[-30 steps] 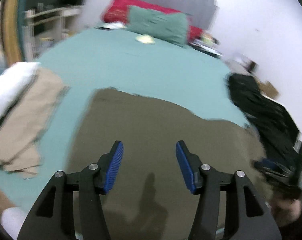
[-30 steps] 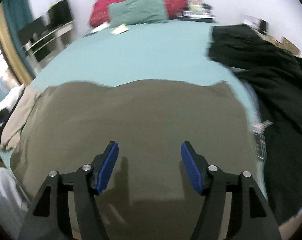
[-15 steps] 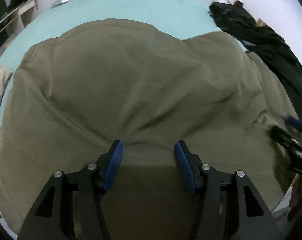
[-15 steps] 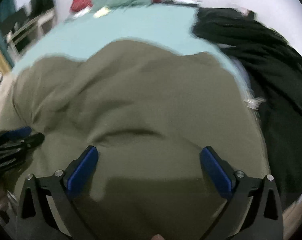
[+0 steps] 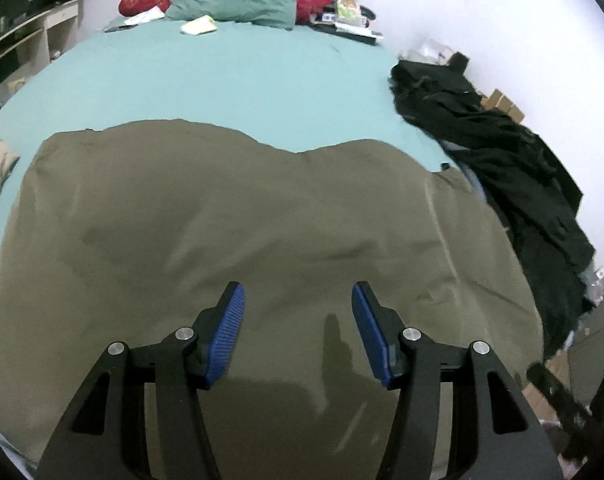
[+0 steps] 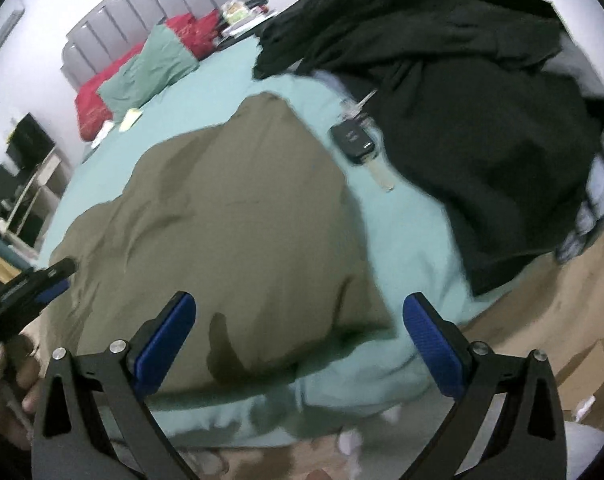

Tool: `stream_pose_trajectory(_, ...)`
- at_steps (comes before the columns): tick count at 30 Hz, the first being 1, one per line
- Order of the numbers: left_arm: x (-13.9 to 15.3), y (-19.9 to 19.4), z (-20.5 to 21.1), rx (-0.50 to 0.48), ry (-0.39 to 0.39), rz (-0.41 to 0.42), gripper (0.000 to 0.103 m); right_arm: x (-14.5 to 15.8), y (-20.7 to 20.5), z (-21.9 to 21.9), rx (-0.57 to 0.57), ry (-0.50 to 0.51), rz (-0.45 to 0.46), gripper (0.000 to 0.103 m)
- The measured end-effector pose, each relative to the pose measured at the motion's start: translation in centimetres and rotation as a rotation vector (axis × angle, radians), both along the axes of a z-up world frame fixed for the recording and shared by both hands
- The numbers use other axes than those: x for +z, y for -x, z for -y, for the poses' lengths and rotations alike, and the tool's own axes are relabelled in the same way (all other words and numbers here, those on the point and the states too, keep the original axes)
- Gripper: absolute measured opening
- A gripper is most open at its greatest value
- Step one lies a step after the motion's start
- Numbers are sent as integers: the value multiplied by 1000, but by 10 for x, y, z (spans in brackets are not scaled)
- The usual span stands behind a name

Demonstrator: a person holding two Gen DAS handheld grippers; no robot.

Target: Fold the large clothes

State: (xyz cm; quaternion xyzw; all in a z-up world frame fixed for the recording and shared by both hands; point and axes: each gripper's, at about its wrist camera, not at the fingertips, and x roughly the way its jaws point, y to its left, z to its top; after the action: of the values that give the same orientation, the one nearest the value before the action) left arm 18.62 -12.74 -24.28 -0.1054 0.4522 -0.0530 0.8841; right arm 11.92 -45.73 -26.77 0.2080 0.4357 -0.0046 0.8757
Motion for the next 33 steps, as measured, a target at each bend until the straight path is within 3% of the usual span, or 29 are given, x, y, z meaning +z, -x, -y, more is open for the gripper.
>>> stream_pose_trajectory(6,-5,-28,-12,36,-16,-3,58,-28,-24,-15,32,-129,-37,103)
stream_pose_trajectory(10,-26,-50,-13,19,-36,-61,58,-25,-41,-24,34,-118,35,103)
stream_pose_trajectory(13,-38,-54,-13,22,-52,-86,58,-26,-65,-35,79,-167,83,103)
stream_pose_trajectory(19,-54,-56,-10,44,-86,-79,58,-44,-94,-30,9,-398,120,103)
stream_pose_trajectory(21,-58,-57,-2,49,-112,-53,58,-42,-94,-31,18,-423,136,101)
stream_pose_trajectory(22,-58,-57,-2,53,-115,-43,58,-40,-94,-33,29,-433,147,93)
stream_pose_trajectory(23,-59,-55,-2,55,-117,-37,58,-37,-95,-36,42,-448,153,56)
stream_pose_trajectory(24,-58,-56,-2,56,-117,-36,58,-34,-96,-40,69,-456,148,34)
stream_pose_trajectory(30,-55,-59,2,28,-141,-42,58,21,-91,-71,185,-343,239,26)
stream_pose_trajectory(33,-47,-62,-4,6,-104,-84,58,51,-84,-92,239,-264,283,26)
